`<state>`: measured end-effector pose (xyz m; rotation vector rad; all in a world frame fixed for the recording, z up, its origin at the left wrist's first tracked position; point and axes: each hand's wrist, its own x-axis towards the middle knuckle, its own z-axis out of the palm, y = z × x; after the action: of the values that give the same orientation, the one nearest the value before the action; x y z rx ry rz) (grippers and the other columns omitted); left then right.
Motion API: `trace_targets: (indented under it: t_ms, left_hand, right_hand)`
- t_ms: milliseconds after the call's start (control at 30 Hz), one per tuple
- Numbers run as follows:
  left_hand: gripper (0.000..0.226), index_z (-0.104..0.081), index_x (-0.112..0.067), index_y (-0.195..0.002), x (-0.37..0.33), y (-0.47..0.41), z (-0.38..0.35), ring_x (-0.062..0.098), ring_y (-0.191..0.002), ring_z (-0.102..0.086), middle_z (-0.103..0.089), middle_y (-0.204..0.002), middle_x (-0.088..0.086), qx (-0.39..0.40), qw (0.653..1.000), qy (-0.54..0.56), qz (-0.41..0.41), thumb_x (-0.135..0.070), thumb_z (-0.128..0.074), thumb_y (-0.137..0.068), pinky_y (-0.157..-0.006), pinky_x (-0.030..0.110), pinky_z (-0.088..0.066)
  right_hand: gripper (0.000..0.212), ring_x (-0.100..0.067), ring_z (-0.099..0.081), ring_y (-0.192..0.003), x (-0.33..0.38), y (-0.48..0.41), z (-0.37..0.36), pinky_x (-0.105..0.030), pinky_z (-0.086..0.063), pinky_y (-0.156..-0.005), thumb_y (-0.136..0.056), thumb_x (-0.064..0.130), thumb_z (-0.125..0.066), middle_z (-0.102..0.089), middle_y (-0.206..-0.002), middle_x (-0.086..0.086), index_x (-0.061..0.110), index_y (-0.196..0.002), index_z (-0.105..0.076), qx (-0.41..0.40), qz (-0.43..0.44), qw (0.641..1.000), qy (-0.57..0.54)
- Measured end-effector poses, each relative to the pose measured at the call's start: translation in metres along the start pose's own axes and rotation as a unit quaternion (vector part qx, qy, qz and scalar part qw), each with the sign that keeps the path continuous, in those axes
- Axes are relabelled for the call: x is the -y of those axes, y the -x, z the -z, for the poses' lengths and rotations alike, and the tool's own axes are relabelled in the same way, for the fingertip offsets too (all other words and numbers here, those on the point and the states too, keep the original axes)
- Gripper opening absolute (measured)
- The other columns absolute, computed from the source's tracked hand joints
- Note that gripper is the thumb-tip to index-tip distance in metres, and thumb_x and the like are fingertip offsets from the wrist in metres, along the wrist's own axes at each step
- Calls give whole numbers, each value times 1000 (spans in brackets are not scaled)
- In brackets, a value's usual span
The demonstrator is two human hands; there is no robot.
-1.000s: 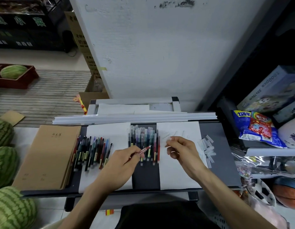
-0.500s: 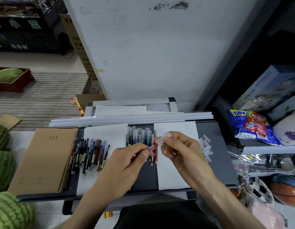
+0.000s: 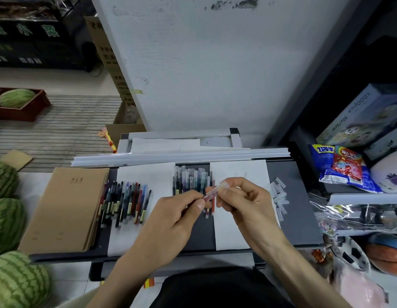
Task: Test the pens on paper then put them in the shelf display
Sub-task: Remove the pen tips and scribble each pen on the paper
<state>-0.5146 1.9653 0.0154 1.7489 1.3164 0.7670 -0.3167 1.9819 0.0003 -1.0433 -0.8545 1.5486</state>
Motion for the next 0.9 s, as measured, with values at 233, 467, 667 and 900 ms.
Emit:
trace_targets:
  t_ms: [233, 467, 667, 900]
  left_hand:
    - [26, -73, -30, -90, -7, -4, -11, 22, -57, -41, -51, -66, 6, -20, 999, 25, 27, -30, -50, -103, -55, 23, -28]
    - [31, -65, -26, -81, 5, -6, -38, 6, -57, -44, -54, -64, -3, -17, 996, 40, 83, -20, -54, -109, -56, 22, -34]
    - [29, -64, -33, -81, 35, 1, -62, 12, -73, -51, -56, -75, -5, -24, 990, -42, 135, -26, -55, -108, -62, 23, -37]
    - [16, -73, -28, -103, 106, -13, -51, 6, -72, -58, -65, -87, -8, -106, 960, -80, 245, -31, -59, -107, -59, 12, -39]
  right_hand:
    - [22, -26, -58, -66, -11, -1, -1, -27, -51, -64, -76, 21, -81, -74, -95, -30, 3, -88, -73, -20, -17, 999, -42]
    - [10, -21, -67, -68, -19, -14, 24, -24, -50, -62, -90, 6, -74, -77, -97, -25, -3, -94, -72, -2, -54, 999, 9]
    - [18, -27, -69, -82, -43, -20, 33, -26, -53, -72, -96, 14, -73, -77, -99, -22, -2, -105, -74, 15, -134, 989, 57]
    - [12, -9, -73, -83, -82, -47, 48, -27, -53, -79, -98, 33, -68, -79, -93, 10, 26, -97, -77, -1, -139, 932, 333]
